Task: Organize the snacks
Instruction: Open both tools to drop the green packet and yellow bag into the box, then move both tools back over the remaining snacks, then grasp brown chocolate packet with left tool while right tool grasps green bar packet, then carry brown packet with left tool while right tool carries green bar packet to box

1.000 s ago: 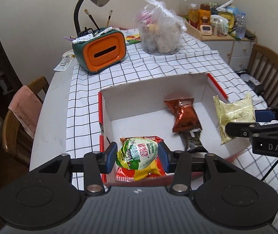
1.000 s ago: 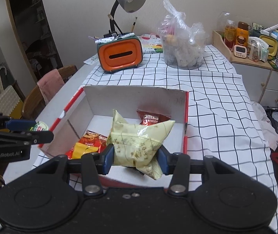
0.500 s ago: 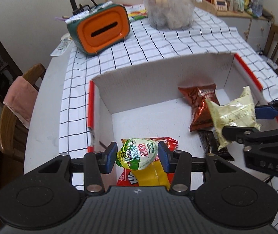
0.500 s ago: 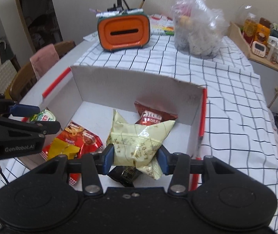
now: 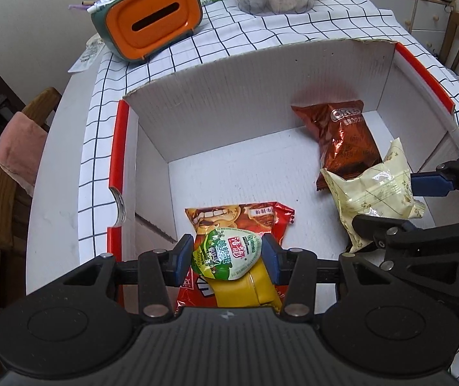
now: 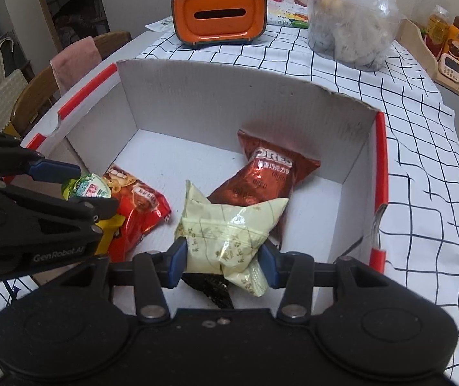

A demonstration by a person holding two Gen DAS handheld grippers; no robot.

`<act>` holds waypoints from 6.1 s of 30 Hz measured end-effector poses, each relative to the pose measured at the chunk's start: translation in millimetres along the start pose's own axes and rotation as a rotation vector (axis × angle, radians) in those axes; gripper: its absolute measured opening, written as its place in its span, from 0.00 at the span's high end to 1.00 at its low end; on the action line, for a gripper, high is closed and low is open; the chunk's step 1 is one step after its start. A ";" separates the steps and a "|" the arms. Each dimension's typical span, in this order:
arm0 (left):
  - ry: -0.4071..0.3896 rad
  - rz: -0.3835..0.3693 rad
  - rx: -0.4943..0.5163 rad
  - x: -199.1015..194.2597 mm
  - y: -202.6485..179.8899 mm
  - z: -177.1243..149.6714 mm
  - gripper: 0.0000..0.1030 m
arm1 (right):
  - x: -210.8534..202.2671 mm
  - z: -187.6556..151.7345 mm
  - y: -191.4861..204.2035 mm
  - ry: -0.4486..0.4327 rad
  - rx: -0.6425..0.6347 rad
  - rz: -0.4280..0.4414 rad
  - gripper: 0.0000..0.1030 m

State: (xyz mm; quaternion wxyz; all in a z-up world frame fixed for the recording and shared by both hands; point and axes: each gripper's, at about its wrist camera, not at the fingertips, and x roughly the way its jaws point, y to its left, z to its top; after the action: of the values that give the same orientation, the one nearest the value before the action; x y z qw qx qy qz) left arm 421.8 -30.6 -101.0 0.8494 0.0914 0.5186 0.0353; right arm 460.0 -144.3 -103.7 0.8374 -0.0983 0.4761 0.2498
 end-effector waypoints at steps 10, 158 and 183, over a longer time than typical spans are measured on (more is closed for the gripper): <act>-0.010 -0.022 -0.046 -10.5 9.5 -3.6 0.43 | -6.1 -3.0 0.1 -0.008 0.022 0.000 0.48; -0.023 -0.266 -0.222 -134.1 68.3 -229.2 0.56 | -134.9 -147.0 91.8 -0.075 0.426 0.096 0.60; -0.256 -0.134 -0.141 -162.1 43.9 -80.7 0.56 | -160.4 -62.0 13.0 -0.261 0.320 -0.014 0.60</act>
State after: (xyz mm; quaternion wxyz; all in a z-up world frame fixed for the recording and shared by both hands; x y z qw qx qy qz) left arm 277.2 -3.1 13.3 0.9133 0.0004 0.4074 0.0031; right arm 339.2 -210.2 0.3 0.8987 0.0659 0.3963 0.1757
